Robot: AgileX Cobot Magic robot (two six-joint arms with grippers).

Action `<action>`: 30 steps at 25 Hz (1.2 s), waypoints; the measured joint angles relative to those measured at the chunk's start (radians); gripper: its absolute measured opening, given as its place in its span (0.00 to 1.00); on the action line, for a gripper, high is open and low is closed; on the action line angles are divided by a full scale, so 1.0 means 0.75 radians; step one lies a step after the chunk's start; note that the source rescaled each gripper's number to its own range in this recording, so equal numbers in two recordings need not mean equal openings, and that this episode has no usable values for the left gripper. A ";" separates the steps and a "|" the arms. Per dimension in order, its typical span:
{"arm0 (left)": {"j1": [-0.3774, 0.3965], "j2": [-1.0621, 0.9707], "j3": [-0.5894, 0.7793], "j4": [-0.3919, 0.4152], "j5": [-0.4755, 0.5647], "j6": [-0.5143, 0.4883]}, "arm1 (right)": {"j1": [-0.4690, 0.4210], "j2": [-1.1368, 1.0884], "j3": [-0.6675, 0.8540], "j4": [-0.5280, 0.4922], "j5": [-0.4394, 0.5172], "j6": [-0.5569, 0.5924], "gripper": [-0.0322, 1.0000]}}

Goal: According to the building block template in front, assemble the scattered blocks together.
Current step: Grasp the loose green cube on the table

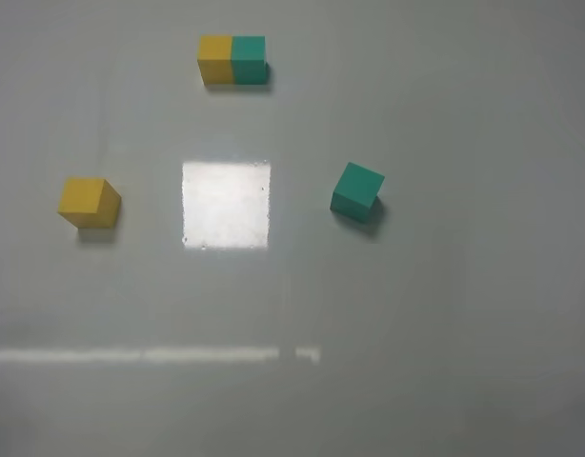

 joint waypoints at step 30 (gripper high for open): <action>0.000 0.000 0.000 0.000 0.000 0.000 | 0.390 0.554 -0.384 -0.045 -0.056 -0.263 0.35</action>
